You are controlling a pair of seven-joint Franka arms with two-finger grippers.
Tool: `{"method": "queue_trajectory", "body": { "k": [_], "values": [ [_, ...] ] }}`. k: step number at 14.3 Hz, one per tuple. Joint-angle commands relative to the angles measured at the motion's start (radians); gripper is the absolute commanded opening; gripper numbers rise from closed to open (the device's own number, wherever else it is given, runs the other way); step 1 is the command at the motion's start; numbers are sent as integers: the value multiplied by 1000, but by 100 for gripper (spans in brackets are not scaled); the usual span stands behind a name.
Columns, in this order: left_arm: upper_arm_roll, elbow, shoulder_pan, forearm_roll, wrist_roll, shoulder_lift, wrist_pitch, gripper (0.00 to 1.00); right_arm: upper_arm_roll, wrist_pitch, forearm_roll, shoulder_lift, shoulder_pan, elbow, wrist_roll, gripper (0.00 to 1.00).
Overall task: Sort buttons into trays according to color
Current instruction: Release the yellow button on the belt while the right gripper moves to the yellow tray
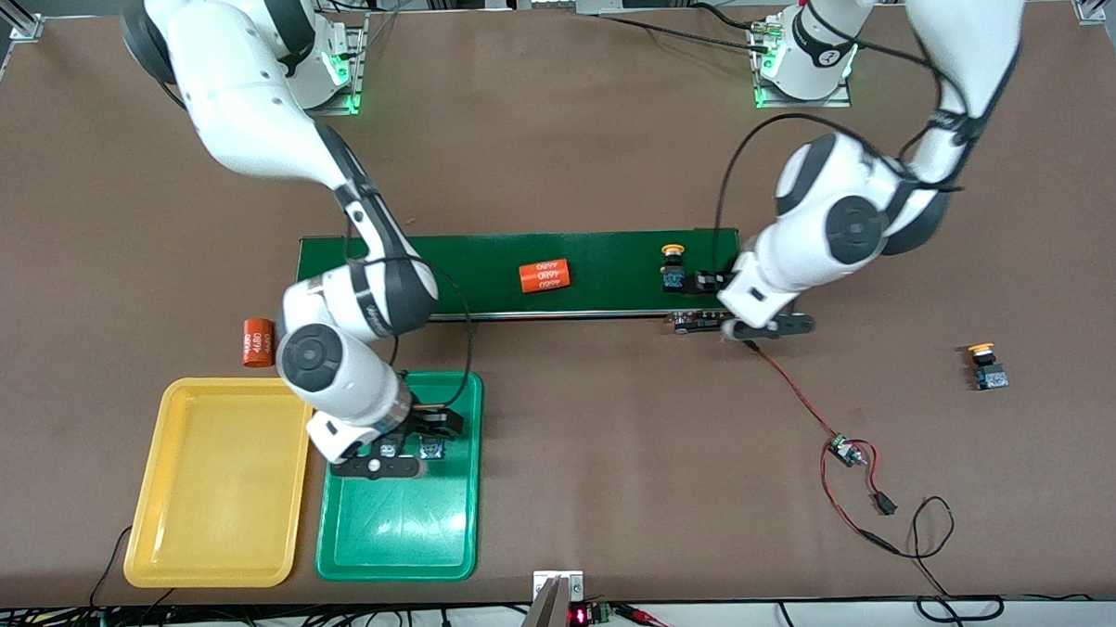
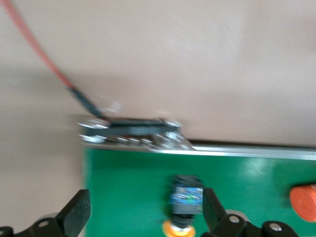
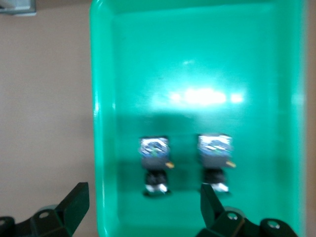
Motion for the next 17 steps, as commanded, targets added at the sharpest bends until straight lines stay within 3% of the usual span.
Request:
{"method": "queue_trajectory", "body": {
  "k": [1,3,6,8,11,15,17],
  "values": [
    [100,28,3,13,70,-29,-65,100,-37,-139,-5,-117,-14,-25,8,100],
    [180,34,3,95,198,-34,-65,100,-87,-187,-5,-165,-12,-25,3,100],
    [291,36,5,239,277,-9,-47,100,-117,-245,-5,-192,-23,-27,-1,100],
    [350,36,9,362,277,12,53,100,-128,-254,-7,-205,-32,-27,-1,100],
    [384,42,80,376,286,76,108,100,-131,-280,1,-217,-49,-28,-6,100],
    [479,154,97,364,551,193,246,100,-129,-317,-2,-232,-51,-31,-40,100],
    [498,183,106,364,566,227,265,100,-140,-371,-16,-243,-51,-36,-29,100]
  ]
}}
